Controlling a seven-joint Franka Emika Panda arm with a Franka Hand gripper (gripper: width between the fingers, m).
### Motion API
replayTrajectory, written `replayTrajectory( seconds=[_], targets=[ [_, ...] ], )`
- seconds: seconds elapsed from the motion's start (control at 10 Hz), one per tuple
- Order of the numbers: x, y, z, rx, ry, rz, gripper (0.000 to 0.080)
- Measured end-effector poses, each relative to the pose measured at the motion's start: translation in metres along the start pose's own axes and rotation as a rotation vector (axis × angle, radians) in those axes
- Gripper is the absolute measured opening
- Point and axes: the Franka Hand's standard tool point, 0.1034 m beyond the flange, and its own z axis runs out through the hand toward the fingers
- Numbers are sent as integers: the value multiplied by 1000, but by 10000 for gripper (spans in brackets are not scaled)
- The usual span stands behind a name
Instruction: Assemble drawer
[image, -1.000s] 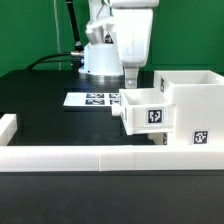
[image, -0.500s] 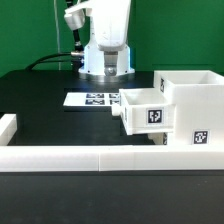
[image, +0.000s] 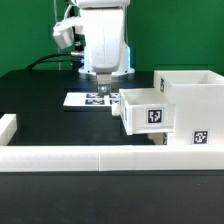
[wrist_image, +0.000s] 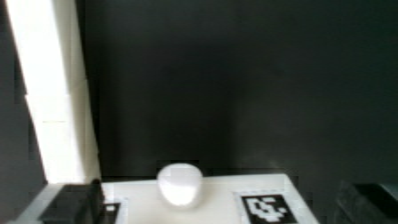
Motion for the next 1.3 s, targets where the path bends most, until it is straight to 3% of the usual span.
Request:
replayTrajectory(
  seconds=[0.6, 1.0, 1.3],
  targets=[
    [-21, 10, 28, 22, 186, 20, 648],
    [9, 12, 34, 42, 193, 29, 648],
    [8, 11, 35, 43, 193, 31, 648]
  ],
)
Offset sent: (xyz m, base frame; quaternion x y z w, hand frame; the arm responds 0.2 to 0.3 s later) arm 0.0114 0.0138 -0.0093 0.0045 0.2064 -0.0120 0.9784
